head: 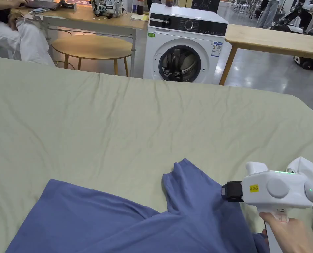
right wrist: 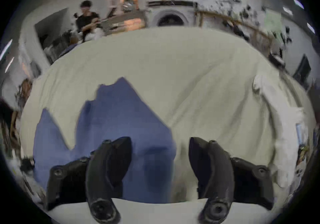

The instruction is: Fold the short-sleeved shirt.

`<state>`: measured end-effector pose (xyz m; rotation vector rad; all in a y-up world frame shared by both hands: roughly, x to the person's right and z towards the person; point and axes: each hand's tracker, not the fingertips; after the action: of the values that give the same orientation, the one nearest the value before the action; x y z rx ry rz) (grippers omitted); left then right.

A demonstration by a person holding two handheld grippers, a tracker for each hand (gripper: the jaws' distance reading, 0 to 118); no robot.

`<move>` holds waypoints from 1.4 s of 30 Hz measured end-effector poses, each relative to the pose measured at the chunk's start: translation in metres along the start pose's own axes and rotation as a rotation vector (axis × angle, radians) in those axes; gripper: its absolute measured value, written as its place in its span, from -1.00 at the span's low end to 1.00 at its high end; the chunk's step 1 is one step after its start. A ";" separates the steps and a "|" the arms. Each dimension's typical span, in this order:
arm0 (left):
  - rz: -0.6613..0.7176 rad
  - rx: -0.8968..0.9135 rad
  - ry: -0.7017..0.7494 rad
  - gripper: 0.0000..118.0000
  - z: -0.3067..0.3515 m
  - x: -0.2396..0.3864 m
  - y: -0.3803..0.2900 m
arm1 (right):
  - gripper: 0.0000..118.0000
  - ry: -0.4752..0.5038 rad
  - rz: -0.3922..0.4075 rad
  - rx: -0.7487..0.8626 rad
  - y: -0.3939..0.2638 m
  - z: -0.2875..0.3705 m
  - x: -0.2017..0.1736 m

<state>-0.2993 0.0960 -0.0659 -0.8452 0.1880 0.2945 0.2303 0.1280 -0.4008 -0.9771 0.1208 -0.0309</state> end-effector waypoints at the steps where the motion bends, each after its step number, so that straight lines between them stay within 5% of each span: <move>1: -0.008 0.002 0.003 -0.98 0.000 0.001 0.000 | -0.13 0.004 0.018 -0.021 0.000 -0.007 -0.001; 4: -0.022 0.001 0.011 -0.98 0.000 0.003 0.001 | -0.41 -0.026 0.077 -0.027 -0.010 -0.007 -0.013; 5: -0.021 0.002 0.010 -0.98 -0.002 -0.001 0.000 | -0.85 -0.008 0.085 -0.021 -0.011 -0.004 -0.015; 6: -0.013 0.006 0.005 -0.98 -0.003 -0.003 0.000 | -0.98 -0.002 0.081 -0.036 -0.010 -0.004 -0.017; 10: 0.018 0.019 -0.043 -0.98 0.001 -0.012 0.001 | -0.98 0.052 0.035 -0.015 -0.014 0.019 -0.016; 18: 0.021 0.325 -0.217 -0.98 0.105 0.005 0.050 | -0.98 0.132 0.077 0.407 -0.009 0.200 -0.028; 22: -0.125 0.498 -0.240 -0.99 0.143 0.030 0.099 | -0.98 0.082 0.151 0.581 0.005 0.281 -0.041; 27: -0.166 0.645 -0.288 -1.00 0.163 0.040 0.179 | -0.98 0.059 0.141 0.715 0.043 0.345 -0.042; 35: -0.203 0.715 -0.271 -1.00 0.156 0.050 0.307 | -0.98 0.021 0.102 0.825 0.142 0.377 -0.040; 42: -0.169 0.796 -0.239 -1.00 0.161 0.053 0.418 | -0.98 -0.155 0.121 0.865 0.218 0.386 -0.064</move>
<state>-0.3790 0.4899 -0.2710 -0.0324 0.0005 0.1369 0.2051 0.5730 -0.3620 -0.1051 0.0157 0.0984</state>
